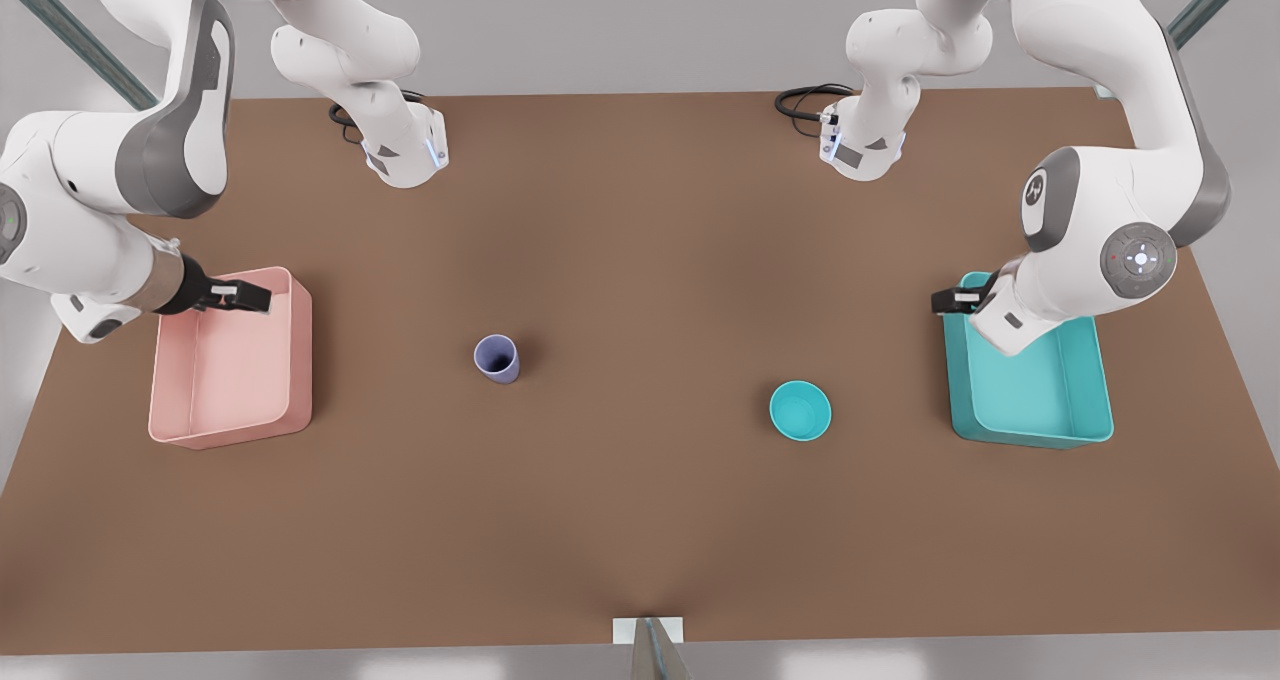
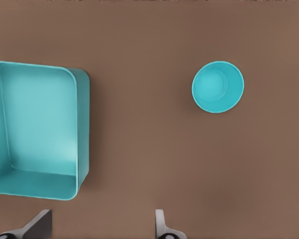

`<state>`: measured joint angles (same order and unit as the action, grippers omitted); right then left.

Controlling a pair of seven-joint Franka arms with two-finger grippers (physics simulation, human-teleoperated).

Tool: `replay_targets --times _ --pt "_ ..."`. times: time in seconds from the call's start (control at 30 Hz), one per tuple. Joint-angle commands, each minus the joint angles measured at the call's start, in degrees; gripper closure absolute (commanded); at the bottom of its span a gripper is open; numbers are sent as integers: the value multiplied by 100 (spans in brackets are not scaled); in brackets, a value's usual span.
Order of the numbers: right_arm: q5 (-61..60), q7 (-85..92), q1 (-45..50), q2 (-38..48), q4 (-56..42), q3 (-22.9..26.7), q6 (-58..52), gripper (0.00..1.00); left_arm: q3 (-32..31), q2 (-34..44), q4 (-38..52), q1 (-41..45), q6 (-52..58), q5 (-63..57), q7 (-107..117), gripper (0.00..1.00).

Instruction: Put the bowls and cups in different boxes

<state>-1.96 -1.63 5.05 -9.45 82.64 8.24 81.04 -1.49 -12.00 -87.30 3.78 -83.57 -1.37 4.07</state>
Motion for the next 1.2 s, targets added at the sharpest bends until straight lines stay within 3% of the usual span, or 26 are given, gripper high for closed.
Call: replay_targets --times 0.0,0.03,0.07,0.17,0.23,0.37,0.5,0.8,0.83,0.9,0.93,1.03,1.1,1.17 --pt "-6 -110 23 -4 -3 3 158 0 -1 4 2 0 -107 -4 261 0" --pt "-6 -162 49 -13 -11 -6 158 0 -1 -48 2 9 -133 31 296 0" --pt "-58 -180 102 -118 -11 -33 254 0 17 -618 195 175 -317 189 305 0" --pt "-226 -258 1086 -1093 -442 -33 895 0 8 -2333 644 176 -2663 813 235 0" --pt "-252 -1163 1490 -1550 -442 -41 1458 0 -1 -2808 618 106 -3499 1174 -230 0" --pt "-533 -1630 1570 -1727 296 -33 2521 0 -1 -2940 170 97 -3526 1253 -1576 0" --pt "-586 -1867 1842 -795 2318 -41 4279 0 -141 -2747 -59 123 -3280 1586 -1638 0" --pt "-938 -1876 2027 -1014 2872 -77 4280 0 -150 -3037 -138 378 -3526 1763 -829 0" --pt "-938 -1876 2053 -1023 2907 -77 4288 0 -150 -3063 -129 378 -3535 1763 -829 10" --pt "-938 -1867 2088 -1155 2907 -85 4297 0 -150 -3107 -138 378 -3526 1771 -838 41" --pt "-938 -1867 2097 -1164 2968 -94 4323 0 -150 -3116 -138 369 -3508 1771 -829 48" --pt "-938 -1859 2106 -1199 3118 -121 4499 0 -150 -3186 -138 378 -3508 1771 -846 48" --pt "-946 -1859 2106 -1357 3126 -164 4543 0 -150 -3186 -138 378 -3508 1771 -838 68" --pt "-973 -1859 2132 -1463 3126 -173 4561 0 -150 -3177 -138 369 -3499 1771 -829 79"
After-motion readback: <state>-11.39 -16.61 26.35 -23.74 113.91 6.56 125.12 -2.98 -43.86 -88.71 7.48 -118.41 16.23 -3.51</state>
